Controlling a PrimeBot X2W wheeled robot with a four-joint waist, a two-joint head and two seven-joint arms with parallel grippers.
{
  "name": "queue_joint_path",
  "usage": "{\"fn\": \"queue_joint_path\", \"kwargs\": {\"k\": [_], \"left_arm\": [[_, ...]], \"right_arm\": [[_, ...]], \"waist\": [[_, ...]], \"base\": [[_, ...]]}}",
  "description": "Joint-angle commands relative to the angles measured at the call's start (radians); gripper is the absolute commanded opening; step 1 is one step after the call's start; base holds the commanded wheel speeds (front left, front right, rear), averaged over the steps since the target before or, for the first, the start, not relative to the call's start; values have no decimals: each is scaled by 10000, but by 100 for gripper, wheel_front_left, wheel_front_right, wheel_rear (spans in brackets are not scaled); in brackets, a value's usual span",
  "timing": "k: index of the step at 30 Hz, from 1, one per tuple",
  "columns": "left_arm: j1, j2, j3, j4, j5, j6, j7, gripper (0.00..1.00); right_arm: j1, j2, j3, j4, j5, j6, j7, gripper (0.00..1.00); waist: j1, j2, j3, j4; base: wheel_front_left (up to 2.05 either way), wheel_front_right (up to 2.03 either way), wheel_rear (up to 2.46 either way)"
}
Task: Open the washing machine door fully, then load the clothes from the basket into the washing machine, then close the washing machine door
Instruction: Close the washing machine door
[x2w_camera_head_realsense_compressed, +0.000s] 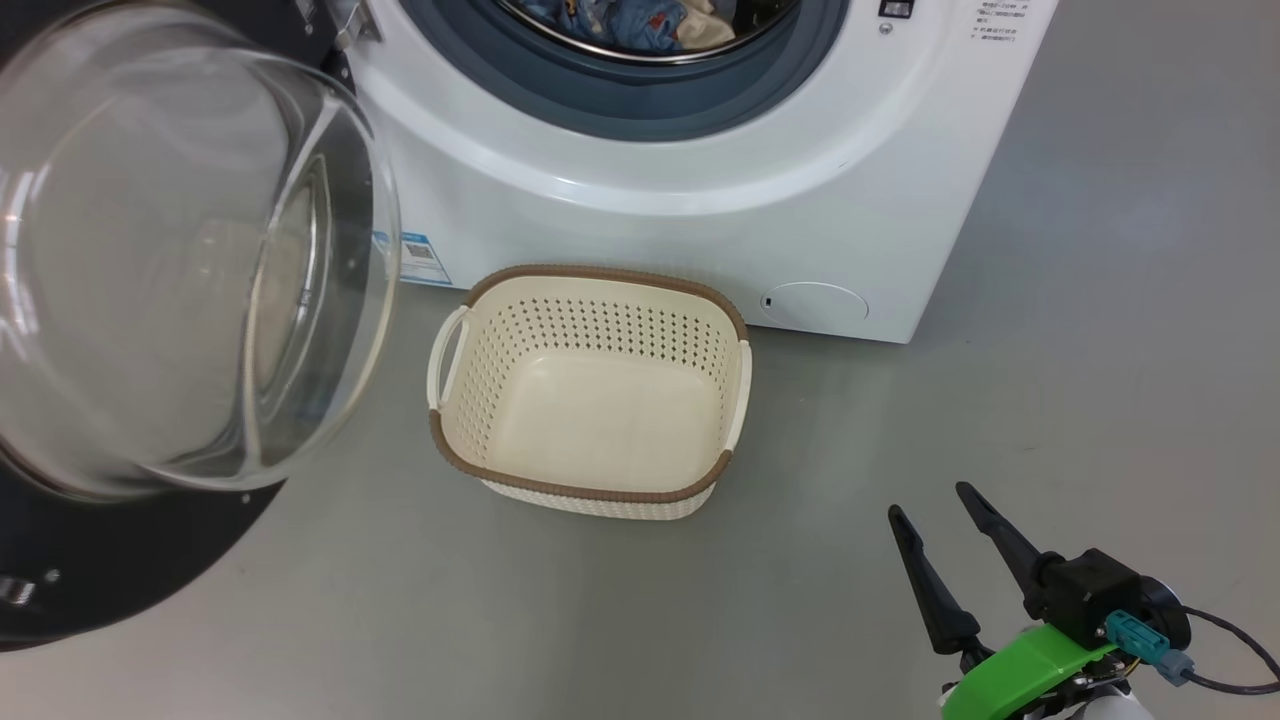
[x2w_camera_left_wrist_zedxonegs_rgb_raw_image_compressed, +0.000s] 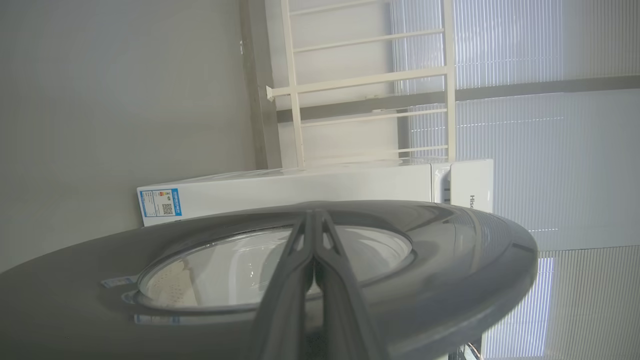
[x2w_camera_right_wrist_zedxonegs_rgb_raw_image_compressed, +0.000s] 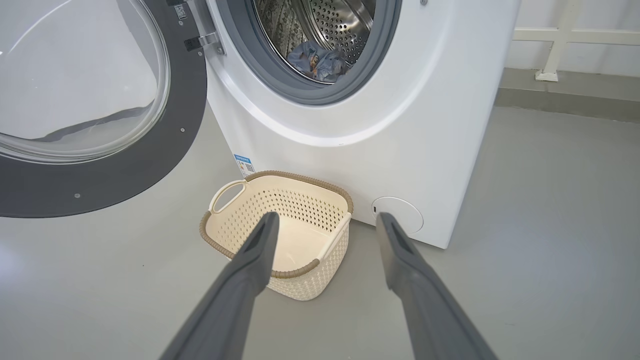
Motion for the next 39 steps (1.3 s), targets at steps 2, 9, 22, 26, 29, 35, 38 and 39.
{"fn": "queue_joint_path", "kwargs": {"k": [2,9,22,26,29,35,38,39], "left_arm": [[321,184,-73,-787,-335,192,717,0],[1135,-366,-180,-2184,-1109,858,2045,0],[2584,-1661,-1071,-5006,-1749,1429,3721,0],[2766,-2105,-1460,-5564,-1843,1394,3943,0],[2951,-2410,-1732,-5930,-1945,1283,3985,0],[3327,-2708,-2530,-6425,-2124,1001,3986,0],[3429,-2759,-2916,-6576,-2178,833,3792,0],[3434,-2769,-3035,-6582,-2215,759,3711,0]], "right_arm": [[-323,66,222,-161,167,27,-49,100],[-343,136,274,-59,204,27,-49,100],[-382,304,300,54,266,27,-49,100],[-407,349,331,48,310,27,-49,100],[-410,390,343,50,344,27,-49,100],[-452,435,331,60,368,27,-49,100],[-481,471,324,60,368,27,-49,100],[-491,489,324,59,374,27,-49,100]], "waist": [[0,-1,-8,60],[0,-1,-21,76],[0,-1,-57,15],[0,-1,-36,-86],[0,-1,-24,-236],[0,-1,8,-618],[0,-1,32,-860],[0,-1,51,-950]], "base": [[0,0,0],[0,0,0],[0,0,0],[0,0,0],[0,0,0],[0,0,0],[0,0,0],[0,0,0]]}}
